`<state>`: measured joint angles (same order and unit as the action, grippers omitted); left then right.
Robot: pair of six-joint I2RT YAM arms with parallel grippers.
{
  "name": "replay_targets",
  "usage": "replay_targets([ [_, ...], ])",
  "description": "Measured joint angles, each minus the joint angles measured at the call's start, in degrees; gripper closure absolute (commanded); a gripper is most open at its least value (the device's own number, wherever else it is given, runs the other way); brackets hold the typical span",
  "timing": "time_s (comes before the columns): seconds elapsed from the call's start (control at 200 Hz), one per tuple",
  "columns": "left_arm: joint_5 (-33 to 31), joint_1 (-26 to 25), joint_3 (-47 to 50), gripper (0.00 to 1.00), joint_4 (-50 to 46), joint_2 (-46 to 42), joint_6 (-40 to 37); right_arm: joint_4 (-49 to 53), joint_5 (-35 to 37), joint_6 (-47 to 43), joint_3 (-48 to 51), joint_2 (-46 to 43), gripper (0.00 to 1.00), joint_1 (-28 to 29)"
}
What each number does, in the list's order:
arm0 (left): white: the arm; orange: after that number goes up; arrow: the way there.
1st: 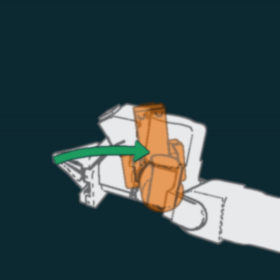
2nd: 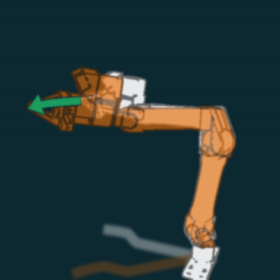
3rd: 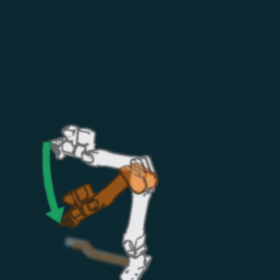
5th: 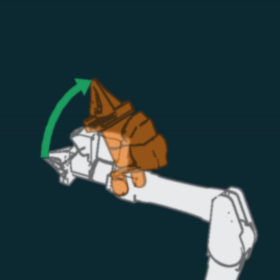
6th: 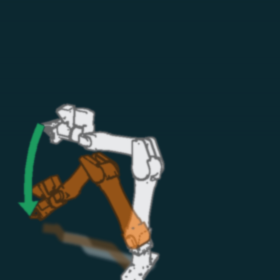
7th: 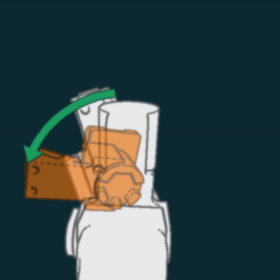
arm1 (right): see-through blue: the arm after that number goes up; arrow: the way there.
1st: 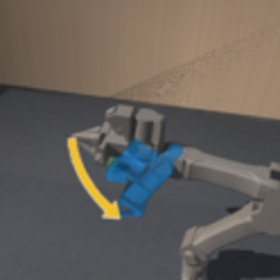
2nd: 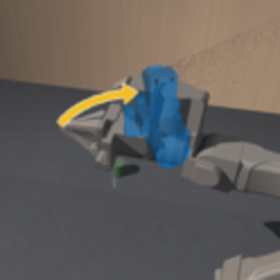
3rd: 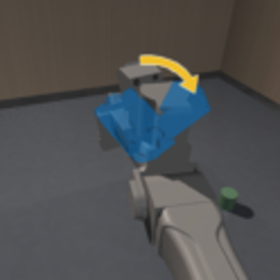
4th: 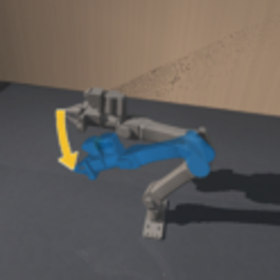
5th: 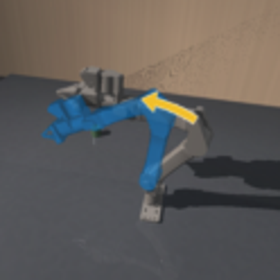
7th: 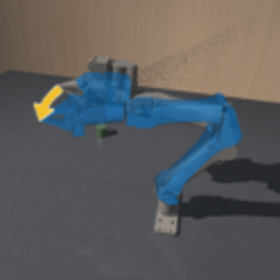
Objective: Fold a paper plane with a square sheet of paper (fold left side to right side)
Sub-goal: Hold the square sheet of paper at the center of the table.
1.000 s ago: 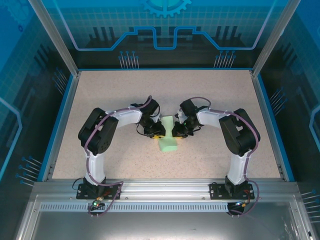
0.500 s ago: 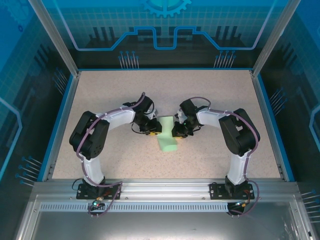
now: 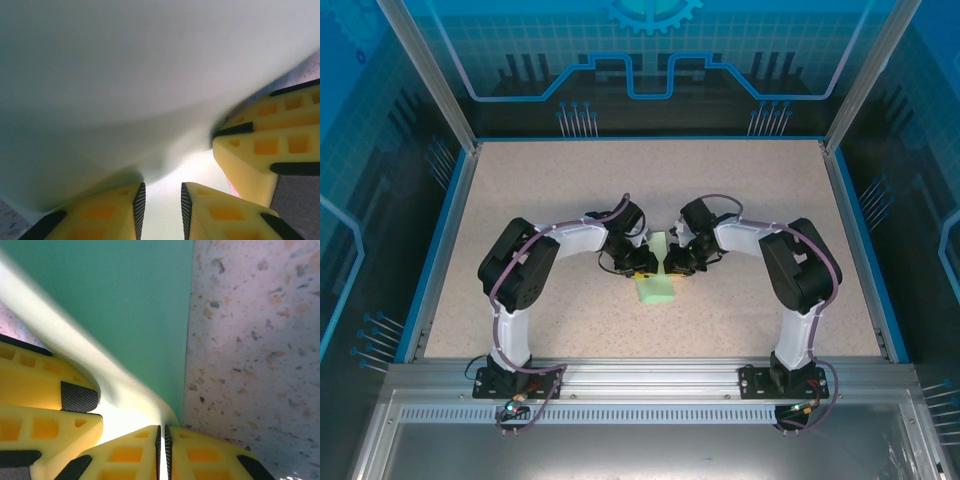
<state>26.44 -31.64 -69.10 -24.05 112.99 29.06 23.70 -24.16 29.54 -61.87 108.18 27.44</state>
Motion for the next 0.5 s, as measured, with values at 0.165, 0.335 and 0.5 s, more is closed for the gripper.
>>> replay_targets([
  [0.165,0.0,0.0,1.4,0.71,1.7,-0.5,0.6,-1.6,-0.6,0.1,0.8,-2.0,0.86,-0.1],
  [0.335,0.0,0.0,1.8,0.71,2.4,-0.7,0.9,-3.7,-1.3,0.7,0.3,-3.7,0.87,-0.1],
  [0.5,0.0,0.0,1.8,0.71,2.4,-0.7,1.0,-4.5,-2.1,1.5,-2.9,-0.6,0.88,-0.1],
])
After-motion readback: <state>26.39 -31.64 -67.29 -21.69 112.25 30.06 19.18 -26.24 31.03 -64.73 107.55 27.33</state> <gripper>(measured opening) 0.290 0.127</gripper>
